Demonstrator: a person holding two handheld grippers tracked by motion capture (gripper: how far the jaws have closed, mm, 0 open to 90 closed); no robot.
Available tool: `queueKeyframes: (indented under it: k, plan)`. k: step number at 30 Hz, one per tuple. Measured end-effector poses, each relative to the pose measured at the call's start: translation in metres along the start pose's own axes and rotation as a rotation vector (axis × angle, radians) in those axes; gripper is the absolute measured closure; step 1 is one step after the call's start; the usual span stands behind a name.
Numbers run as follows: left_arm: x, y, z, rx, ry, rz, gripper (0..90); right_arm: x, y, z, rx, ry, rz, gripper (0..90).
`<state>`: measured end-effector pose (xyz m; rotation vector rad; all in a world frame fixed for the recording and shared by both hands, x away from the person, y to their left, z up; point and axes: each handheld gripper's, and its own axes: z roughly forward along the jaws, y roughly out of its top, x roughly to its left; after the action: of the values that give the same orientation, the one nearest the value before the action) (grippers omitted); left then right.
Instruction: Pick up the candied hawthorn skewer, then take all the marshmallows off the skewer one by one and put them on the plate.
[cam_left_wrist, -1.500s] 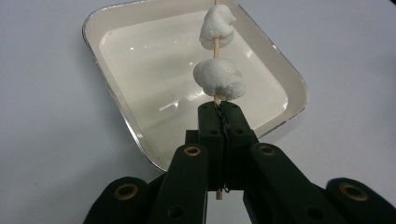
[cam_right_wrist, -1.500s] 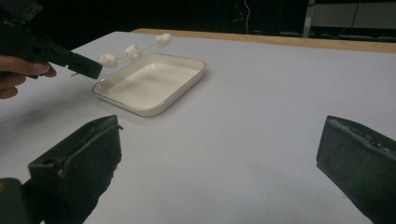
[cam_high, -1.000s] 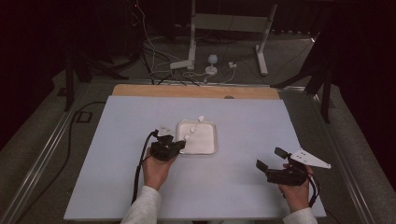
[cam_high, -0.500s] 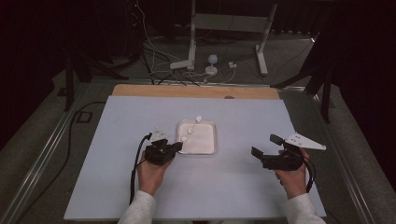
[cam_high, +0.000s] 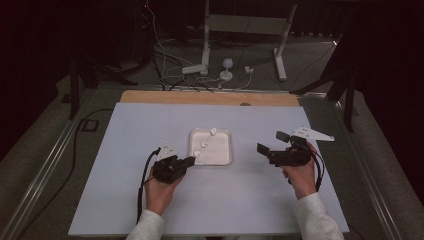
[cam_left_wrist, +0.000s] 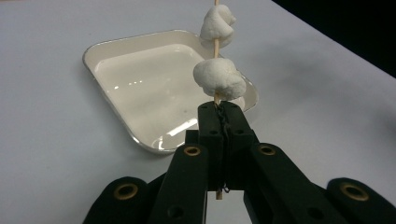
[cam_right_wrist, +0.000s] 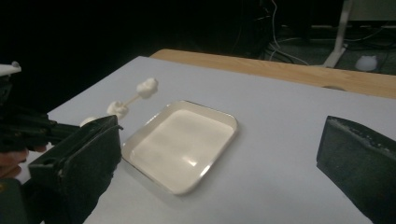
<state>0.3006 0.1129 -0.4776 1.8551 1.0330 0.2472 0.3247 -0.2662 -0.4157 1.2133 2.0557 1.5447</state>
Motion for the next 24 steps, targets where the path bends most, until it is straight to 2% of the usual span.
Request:
queueKeyframes:
  k: [12, 17, 24]
  plan:
    - [-0.003, -0.006, -0.007, -0.002, 0.000, 0.032, 89.7, 0.019, 0.013, 0.028, 0.032, 0.035, -0.023, 0.0]
    - [-0.007, -0.006, -0.008, -0.016, -0.003, 0.046, 89.7, 0.025, 0.016, 0.037, 0.031, 0.052, -0.011, 0.0]
    - [-0.010, -0.006, -0.008, -0.030, -0.011, 0.045, 89.7, 0.035, 0.018, 0.056, 0.042, 0.086, 0.006, 0.0]
